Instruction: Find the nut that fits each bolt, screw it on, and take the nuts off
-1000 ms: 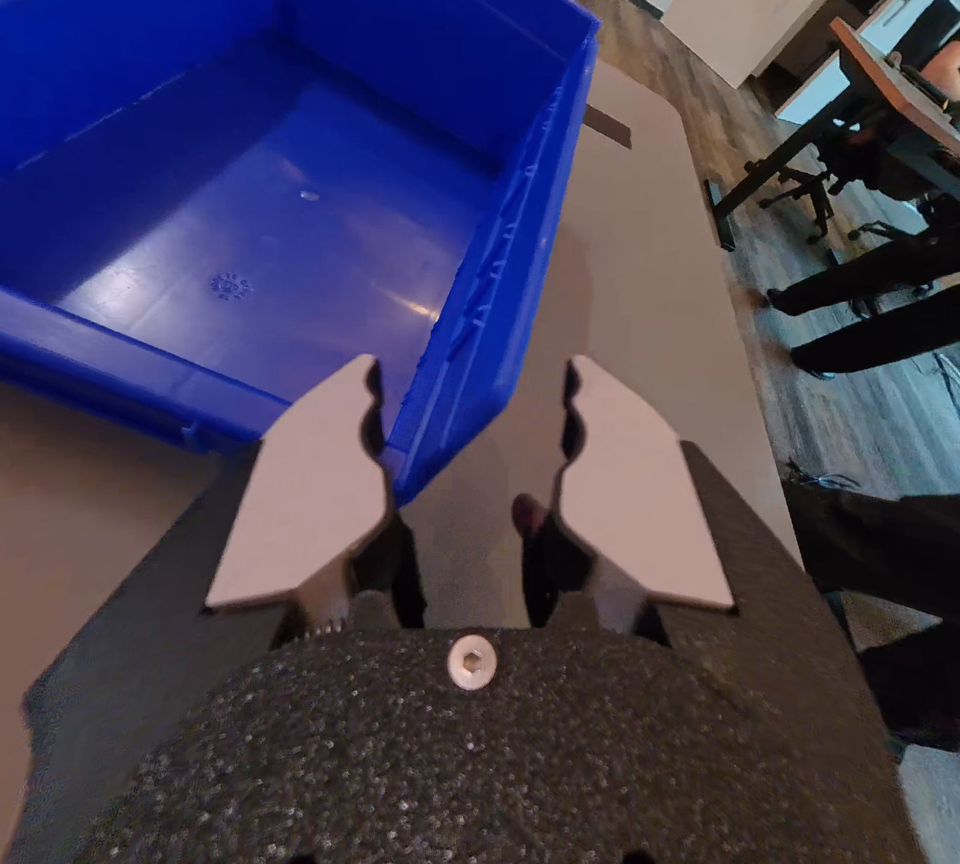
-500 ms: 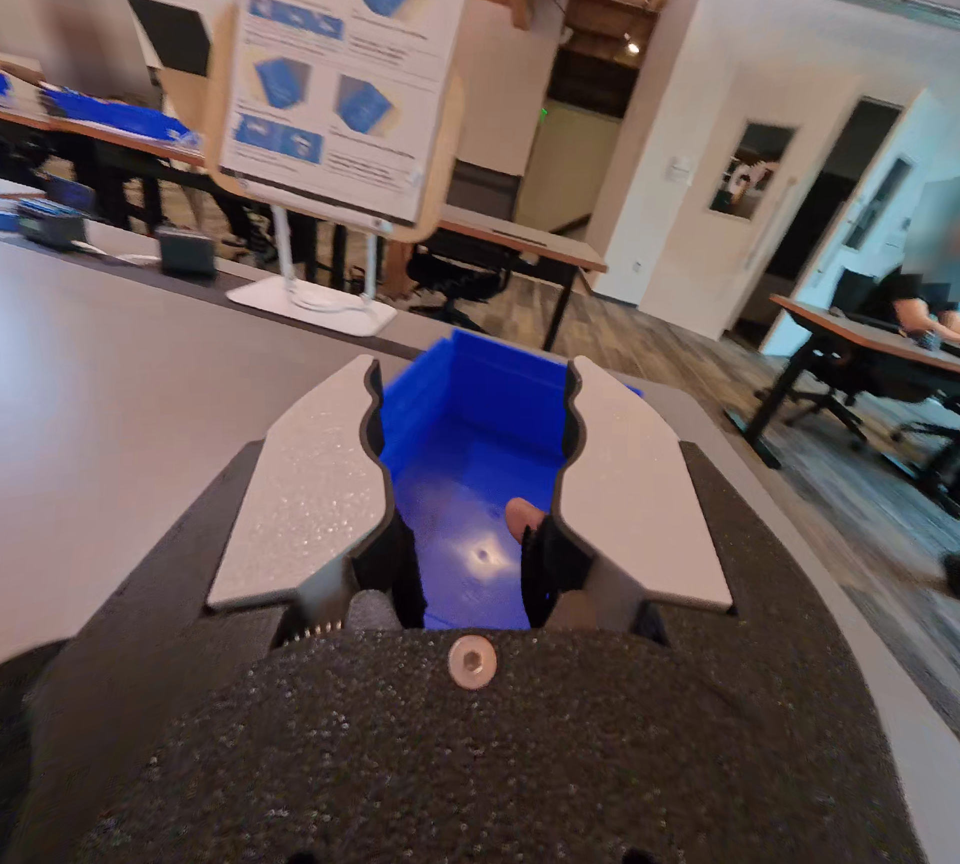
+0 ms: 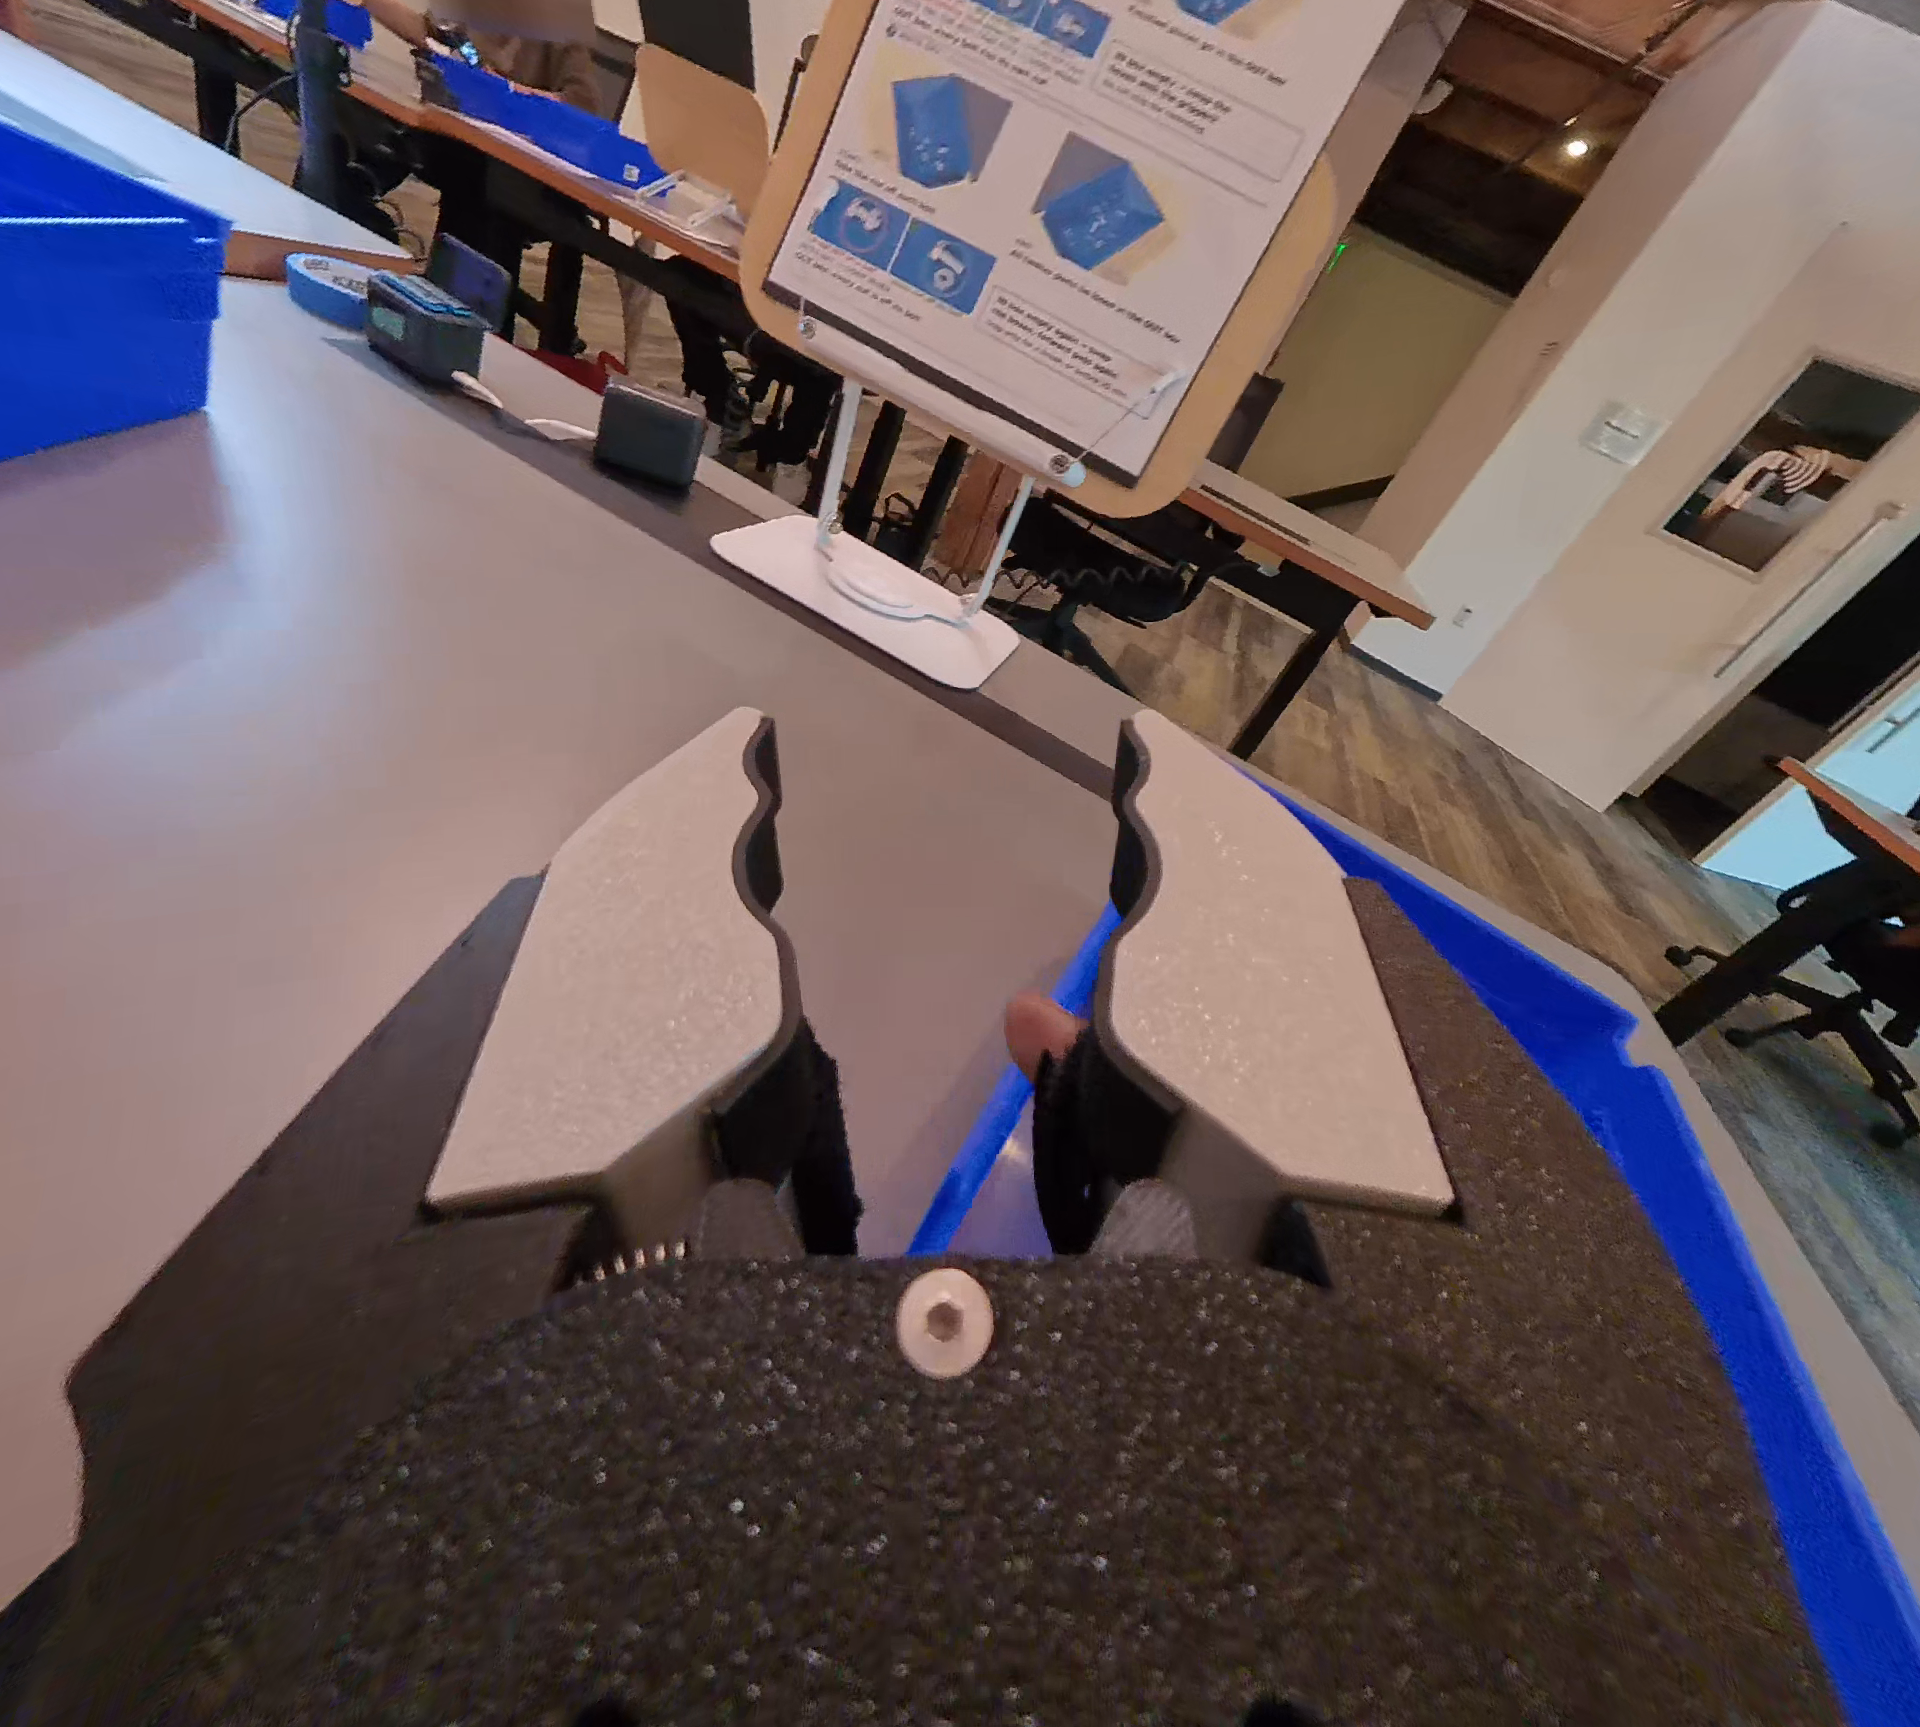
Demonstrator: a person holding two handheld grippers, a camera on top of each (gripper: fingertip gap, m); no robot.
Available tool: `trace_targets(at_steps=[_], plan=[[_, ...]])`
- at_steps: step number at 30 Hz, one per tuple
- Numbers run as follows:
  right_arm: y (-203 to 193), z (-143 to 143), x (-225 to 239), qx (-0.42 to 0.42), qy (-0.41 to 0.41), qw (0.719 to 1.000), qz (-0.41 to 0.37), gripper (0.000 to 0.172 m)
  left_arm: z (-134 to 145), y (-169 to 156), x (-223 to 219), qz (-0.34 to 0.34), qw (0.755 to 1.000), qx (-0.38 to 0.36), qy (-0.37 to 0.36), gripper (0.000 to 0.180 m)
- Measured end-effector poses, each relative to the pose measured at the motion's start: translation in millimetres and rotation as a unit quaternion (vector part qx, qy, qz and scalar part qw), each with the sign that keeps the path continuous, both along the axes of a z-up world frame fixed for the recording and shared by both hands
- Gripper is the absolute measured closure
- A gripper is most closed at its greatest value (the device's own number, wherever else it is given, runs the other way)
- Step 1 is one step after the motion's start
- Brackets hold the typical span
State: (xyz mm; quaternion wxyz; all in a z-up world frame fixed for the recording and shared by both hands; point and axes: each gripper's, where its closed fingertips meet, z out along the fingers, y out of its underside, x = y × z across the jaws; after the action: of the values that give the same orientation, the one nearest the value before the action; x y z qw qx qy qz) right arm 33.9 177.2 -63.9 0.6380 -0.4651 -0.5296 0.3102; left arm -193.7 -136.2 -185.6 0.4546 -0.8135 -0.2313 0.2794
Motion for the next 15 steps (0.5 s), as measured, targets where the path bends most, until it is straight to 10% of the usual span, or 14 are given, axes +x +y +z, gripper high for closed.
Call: trace_targets(at_steps=[15], plan=[[-15,-26,-19,-0.032,-0.018,0.999,0.040,0.111,10,44,21,-0.109,0.990,0.032,-0.080,0.126]])
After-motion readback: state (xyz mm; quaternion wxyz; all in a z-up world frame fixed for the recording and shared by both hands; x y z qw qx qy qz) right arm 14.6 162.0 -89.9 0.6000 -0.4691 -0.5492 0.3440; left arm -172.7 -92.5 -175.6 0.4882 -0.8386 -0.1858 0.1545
